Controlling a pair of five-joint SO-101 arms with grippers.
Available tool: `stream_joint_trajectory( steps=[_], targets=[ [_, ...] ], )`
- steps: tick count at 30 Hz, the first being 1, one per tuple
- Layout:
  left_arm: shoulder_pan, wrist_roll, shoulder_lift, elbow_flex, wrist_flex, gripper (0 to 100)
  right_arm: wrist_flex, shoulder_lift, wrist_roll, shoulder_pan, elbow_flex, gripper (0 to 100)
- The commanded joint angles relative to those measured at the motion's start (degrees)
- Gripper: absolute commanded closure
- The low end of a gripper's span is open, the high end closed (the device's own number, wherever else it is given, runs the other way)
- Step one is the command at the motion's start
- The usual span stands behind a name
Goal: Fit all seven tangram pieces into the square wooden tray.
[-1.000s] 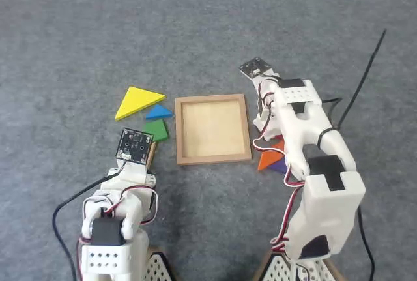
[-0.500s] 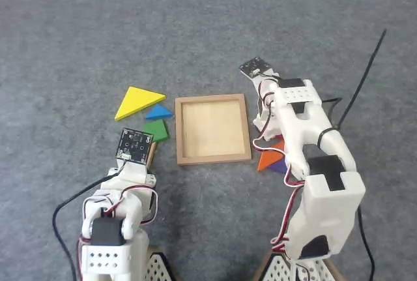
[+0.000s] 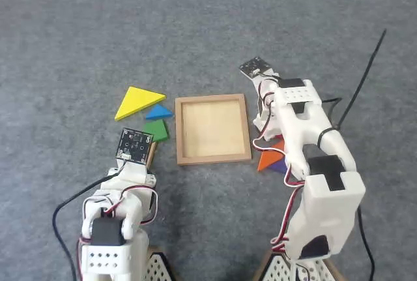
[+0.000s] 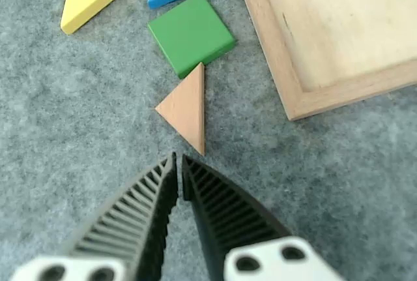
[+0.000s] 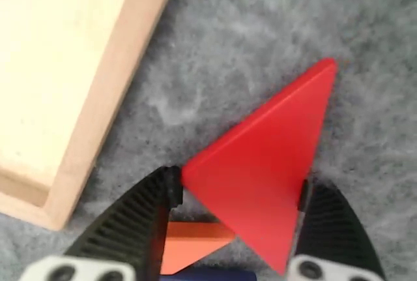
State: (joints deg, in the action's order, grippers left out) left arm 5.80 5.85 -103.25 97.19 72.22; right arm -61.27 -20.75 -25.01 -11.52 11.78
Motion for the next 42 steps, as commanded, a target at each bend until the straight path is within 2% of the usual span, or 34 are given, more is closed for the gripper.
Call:
stream_joint_trajectory(
  steps=[1,16,23,29,35,37,42],
  targets=[
    [-0.3,0.0,-0.9,-0.8,0.1,99,0.1,0.0,-0.5,-0.6,-2.2,79.0],
    [-0.3,0.0,-0.9,-0.8,0.1,99,0.0,1.2,-0.8,-0.5,-2.2,79.0],
    [-0.3,0.0,-0.9,-0.8,0.1,99,-0.2,9.7,-0.5,-0.6,2.5,79.1],
    [-0.3,0.0,-0.9,-0.8,0.1,99,3.6,17.4,0.4,-0.6,9.1,79.0],
    [-0.3,0.0,-0.9,-0.8,0.1,99,5.1,16.1,1.8,-0.6,10.2,78.9],
    [-0.3,0.0,-0.9,-0.8,0.1,99,6.0,14.5,1.8,-0.8,10.1,76.3],
    [-0.3,0.0,-0.9,-0.8,0.1,99,5.7,10.0,1.3,-0.8,8.0,60.1]
  ],
)
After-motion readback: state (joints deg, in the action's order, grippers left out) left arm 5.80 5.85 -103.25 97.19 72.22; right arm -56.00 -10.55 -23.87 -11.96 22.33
